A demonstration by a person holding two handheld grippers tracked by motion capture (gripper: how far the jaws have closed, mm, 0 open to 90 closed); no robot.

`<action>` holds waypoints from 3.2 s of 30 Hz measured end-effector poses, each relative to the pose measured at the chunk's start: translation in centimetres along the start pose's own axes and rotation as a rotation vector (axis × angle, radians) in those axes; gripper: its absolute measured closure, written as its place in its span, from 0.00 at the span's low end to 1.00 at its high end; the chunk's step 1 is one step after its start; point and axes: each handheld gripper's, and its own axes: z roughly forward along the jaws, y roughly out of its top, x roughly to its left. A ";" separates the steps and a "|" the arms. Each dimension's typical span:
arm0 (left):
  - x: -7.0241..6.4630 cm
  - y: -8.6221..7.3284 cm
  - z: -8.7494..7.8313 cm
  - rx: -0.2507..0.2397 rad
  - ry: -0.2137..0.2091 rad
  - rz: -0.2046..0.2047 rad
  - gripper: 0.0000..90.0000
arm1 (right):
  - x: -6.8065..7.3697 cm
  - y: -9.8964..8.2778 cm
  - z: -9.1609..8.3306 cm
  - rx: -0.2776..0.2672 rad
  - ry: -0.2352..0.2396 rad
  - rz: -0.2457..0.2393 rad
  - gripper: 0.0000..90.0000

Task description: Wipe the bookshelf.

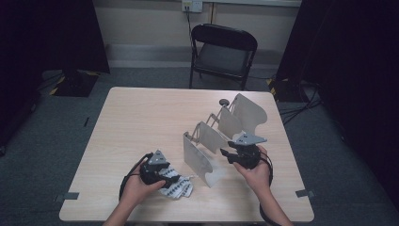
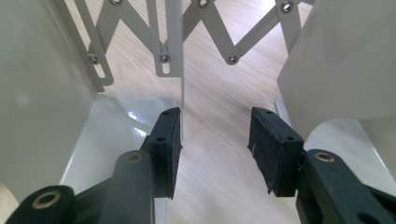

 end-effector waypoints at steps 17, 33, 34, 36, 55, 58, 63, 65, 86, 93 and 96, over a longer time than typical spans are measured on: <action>0.1 0.1 0.2 -0.001 -0.014 0.007 0.33 | 1.8 2.5 2.8 0.024 0.025 -0.017 0.87; 0.1 0.2 0.3 0.005 -0.009 0.011 0.33 | 1.5 3.0 2.4 -0.009 0.051 -0.056 1.00; 0.1 0.2 0.3 0.005 -0.009 0.011 0.33 | 1.5 3.0 2.3 -0.008 0.050 -0.063 1.00; 0.1 0.2 0.3 0.005 -0.009 0.011 0.33 | 1.6 3.0 2.2 -0.018 0.050 -0.064 0.99; -1.0 1.2 1.1 -0.018 -0.023 0.061 0.34 | 2.6 2.5 2.1 -0.056 0.137 -0.137 0.96; -1.1 1.5 1.2 -0.021 -0.023 0.072 0.34 | 2.3 2.1 1.6 -0.075 0.126 -0.108 0.88; -1.2 1.7 1.5 -0.020 -0.021 0.081 0.33 | 1.5 0.3 0.8 -0.042 0.102 -0.068 0.77; -1.2 1.6 1.6 -0.018 -0.021 0.077 0.33 | 1.3 -0.5 0.7 -0.028 0.094 -0.059 0.73; -1.3 1.8 2.0 -0.026 -0.025 0.082 0.33 | -3.8 2.3 1.0 -0.013 -0.108 0.028 0.61; -1.2 1.7 1.8 -0.029 -0.025 0.081 0.33 | -3.3 3.0 1.4 -0.005 -0.095 0.011 0.59; -1.2 1.6 1.8 -0.026 -0.026 0.081 0.33 | -3.2 2.2 1.1 -0.003 -0.086 0.019 0.59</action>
